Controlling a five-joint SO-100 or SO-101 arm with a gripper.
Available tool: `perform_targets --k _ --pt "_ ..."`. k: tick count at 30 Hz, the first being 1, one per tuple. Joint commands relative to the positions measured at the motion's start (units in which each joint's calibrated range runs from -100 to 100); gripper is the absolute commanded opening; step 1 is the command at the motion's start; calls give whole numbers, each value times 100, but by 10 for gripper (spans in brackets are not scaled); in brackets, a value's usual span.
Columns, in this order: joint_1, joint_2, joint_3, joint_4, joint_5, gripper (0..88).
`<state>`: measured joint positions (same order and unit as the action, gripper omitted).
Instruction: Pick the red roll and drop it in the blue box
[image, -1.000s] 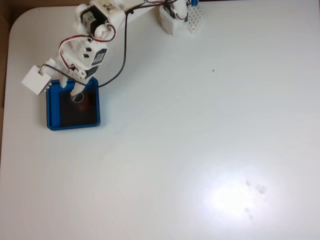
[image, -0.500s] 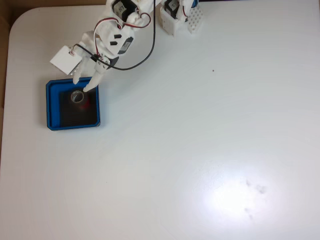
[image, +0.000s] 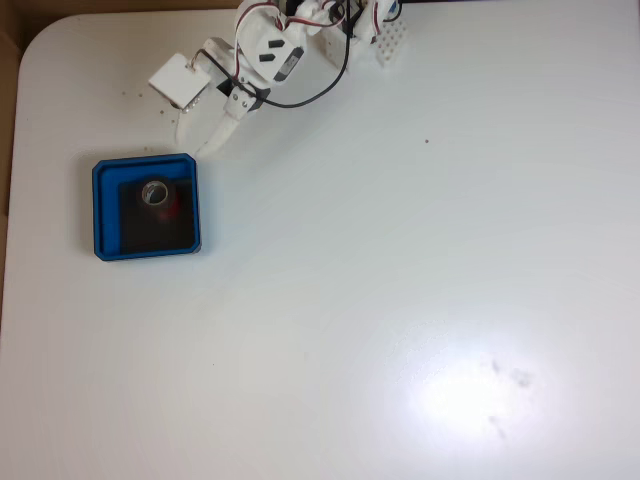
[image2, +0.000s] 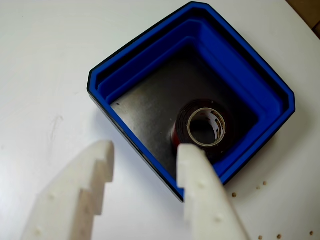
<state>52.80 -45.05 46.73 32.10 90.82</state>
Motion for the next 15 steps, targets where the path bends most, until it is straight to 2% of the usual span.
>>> perform_targets --k 1,15 --pt "-48 -612 359 -124 25 55" --pt "-849 -2535 2201 -91 33 55"
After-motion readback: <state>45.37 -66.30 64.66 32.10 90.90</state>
